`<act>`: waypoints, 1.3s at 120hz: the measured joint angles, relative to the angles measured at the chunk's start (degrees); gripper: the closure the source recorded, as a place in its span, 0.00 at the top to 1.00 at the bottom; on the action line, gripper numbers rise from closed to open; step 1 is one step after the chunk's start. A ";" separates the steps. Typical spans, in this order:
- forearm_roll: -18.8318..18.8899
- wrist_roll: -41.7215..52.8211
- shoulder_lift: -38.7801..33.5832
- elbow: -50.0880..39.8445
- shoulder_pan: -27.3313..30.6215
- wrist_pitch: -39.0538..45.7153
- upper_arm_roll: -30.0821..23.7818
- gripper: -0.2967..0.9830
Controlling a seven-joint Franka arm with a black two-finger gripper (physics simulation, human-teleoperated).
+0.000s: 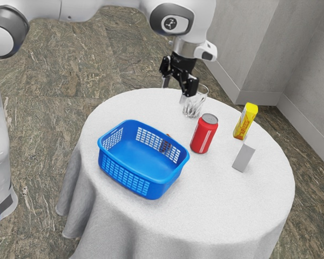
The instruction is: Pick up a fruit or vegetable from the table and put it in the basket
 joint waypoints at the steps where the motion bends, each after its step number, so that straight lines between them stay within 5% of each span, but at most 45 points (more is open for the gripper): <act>1: 0.01 0.32 -0.02 0.00 0.02 0.03 0.03 0.75; 26: -0.17 9.81 -0.21 -0.16 0.73 0.65 0.23 0.75; 54: -0.76 7.33 -0.22 -0.80 0.13 -1.48 0.15 0.75; 156: -4.12 -16.97 6.00 -8.48 1.68 6.66 2.18 0.75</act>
